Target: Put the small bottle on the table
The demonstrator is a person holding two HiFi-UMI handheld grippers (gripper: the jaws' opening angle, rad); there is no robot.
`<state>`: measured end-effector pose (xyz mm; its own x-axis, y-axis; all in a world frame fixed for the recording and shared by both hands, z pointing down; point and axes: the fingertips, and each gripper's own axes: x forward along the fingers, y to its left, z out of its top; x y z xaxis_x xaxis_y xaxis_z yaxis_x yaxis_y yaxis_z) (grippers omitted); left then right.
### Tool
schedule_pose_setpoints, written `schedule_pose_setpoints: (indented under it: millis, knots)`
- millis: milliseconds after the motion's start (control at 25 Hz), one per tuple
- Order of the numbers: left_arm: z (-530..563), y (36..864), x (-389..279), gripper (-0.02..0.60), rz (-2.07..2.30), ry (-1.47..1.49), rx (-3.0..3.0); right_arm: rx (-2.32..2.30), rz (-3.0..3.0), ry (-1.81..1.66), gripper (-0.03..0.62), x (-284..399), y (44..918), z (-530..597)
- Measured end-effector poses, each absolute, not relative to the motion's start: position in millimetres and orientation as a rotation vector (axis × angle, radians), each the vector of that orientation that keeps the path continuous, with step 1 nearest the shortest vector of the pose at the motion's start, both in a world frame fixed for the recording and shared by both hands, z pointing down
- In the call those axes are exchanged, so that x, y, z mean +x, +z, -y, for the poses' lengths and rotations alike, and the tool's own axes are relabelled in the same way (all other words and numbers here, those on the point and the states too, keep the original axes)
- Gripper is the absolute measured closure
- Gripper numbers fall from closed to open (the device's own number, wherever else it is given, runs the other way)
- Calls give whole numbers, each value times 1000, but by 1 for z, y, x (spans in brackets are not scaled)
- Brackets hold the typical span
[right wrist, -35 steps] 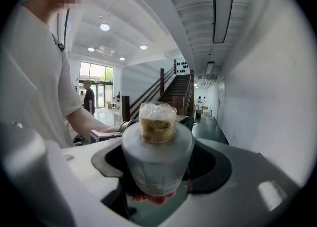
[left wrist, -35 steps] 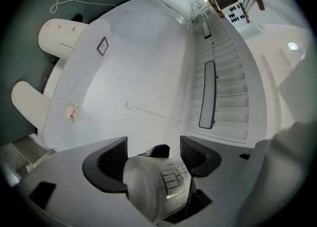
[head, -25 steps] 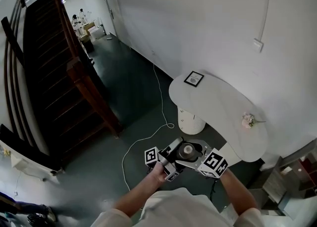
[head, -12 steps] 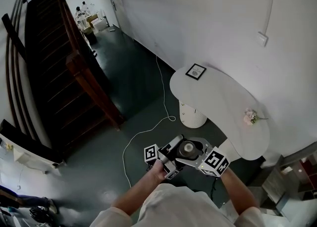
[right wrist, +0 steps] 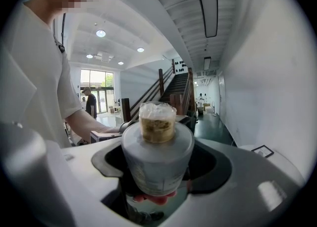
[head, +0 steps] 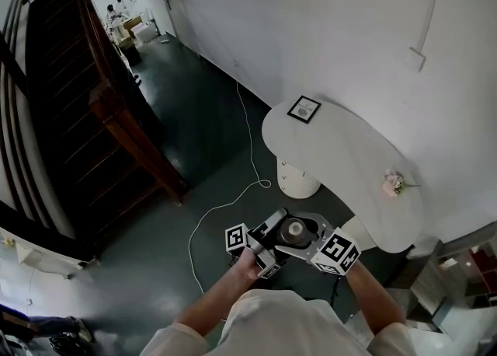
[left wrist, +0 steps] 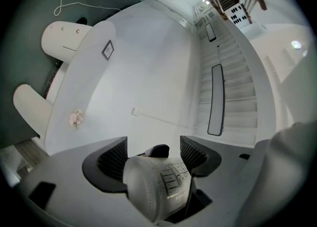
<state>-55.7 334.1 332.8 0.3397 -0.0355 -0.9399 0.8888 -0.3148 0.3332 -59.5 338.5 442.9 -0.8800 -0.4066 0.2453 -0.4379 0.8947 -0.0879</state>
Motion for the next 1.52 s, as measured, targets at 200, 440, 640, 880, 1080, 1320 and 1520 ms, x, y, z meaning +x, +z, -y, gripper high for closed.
schedule_pose_setpoints:
  millis: [200, 440, 640, 880, 1080, 1320, 1520]
  knots:
    - [-290, 337, -68, 262, -792, -1141, 1572, 671, 2831, 234, 247, -72, 447, -297]
    - [-237, 343, -81, 262, -807, -1126, 1538, 708, 2804, 258, 246, -85, 453, -245]
    - [-193, 344, -88, 262, -824, -1111, 1512, 748, 2780, 271, 246, -92, 454, -202]
    - [-149, 347, -101, 262, -851, -1100, 1486, 798, 2754, 280, 246, -103, 457, -158]
    - [-119, 347, -113, 262, -875, -1089, 1472, 836, 2741, 282, 246, -115, 458, -128]
    - [-92, 347, -125, 262, -893, -1074, 1463, 865, 2734, 281, 246, -126, 458, -100]
    - [-80, 348, -131, 262, -900, -1069, 1458, 875, 2724, 276, 246, -133, 458, -88]
